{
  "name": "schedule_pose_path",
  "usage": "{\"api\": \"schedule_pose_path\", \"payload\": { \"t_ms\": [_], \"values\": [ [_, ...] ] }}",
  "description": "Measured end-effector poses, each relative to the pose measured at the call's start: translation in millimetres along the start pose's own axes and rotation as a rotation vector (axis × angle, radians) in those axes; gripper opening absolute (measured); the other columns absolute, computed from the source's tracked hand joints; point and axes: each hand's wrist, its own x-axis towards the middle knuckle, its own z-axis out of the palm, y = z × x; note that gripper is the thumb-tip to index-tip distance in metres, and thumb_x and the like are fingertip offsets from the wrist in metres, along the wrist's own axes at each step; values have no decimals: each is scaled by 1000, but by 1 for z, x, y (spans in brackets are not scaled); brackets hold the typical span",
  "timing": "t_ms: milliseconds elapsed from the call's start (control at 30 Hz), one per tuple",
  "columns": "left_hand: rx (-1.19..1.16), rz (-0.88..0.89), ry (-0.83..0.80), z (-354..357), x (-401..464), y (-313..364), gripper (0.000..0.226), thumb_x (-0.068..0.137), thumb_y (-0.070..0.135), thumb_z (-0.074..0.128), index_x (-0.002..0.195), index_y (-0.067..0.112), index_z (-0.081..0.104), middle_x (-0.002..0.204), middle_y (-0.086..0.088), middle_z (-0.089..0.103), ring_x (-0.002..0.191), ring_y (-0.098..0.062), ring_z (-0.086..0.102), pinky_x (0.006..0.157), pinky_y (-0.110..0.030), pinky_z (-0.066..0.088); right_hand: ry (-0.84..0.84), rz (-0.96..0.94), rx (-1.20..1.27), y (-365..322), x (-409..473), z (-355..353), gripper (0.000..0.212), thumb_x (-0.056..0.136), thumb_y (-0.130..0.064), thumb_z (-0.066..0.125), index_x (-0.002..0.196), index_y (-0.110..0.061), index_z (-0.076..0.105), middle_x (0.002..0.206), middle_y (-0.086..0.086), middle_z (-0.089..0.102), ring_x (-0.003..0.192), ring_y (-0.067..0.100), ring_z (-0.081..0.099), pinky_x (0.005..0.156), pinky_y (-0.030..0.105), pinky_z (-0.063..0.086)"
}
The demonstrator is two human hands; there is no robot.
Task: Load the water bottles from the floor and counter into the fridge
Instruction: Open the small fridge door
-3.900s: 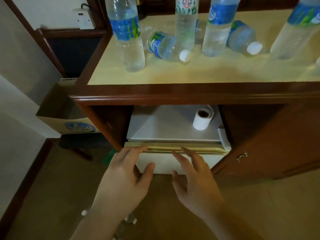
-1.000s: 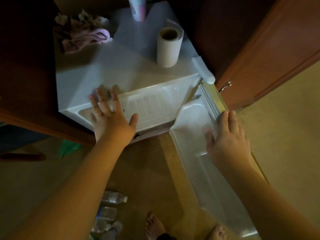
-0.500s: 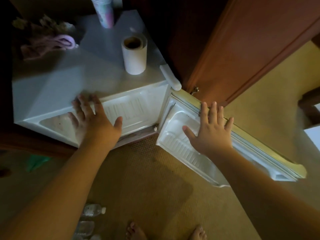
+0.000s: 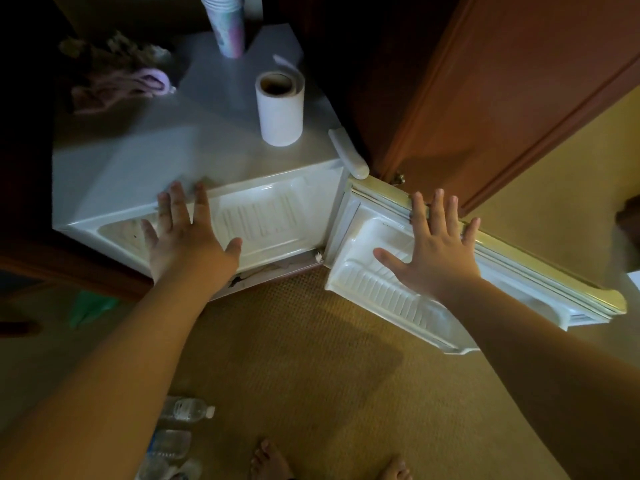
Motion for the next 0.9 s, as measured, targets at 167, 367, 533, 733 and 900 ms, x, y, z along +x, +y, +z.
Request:
{"api": "schedule_pose_path", "payload": {
  "t_ms": [167,367,533,733,900],
  "values": [
    [-81,27,-44,-8,-10,-4,104,91,63,54,159,29,-17,167,-1,-24,155,-28,-10,123,-54,8,-7,-6,14,2,-2,0,117,72,-100,6,159,-26,-20,168,10,-23,153,34,-24,120,68,-3],
    [-348,-125,-60,-18,-107,-16,91,93,60,52,159,40,-9,169,4,3,154,-27,13,117,-52,29,123,-217,33,-21,-28,8,100,90,-85,15,161,-22,-14,171,10,-13,156,29,-15,121,67,-2],
    [-481,-371,-28,-6,-217,-44,89,92,61,53,158,44,-3,166,5,18,151,-24,22,118,-48,31,75,-611,115,-92,-82,21,89,96,-75,23,162,-25,-12,171,5,-16,156,24,-18,125,60,-1],
    [-628,-810,9,63,-327,-89,76,90,63,55,155,41,20,155,7,36,143,-21,38,107,-48,46,-70,-1018,195,-189,-150,50,83,98,-65,39,164,-28,4,172,1,-4,158,18,-8,127,49,6],
    [-651,-1042,53,129,-373,-127,60,92,49,62,146,31,42,134,8,53,119,-13,54,92,-35,51,-221,-1181,160,-276,-178,116,83,98,-67,37,161,-37,-9,170,-8,-12,156,12,-11,125,37,1]
  ]
}}
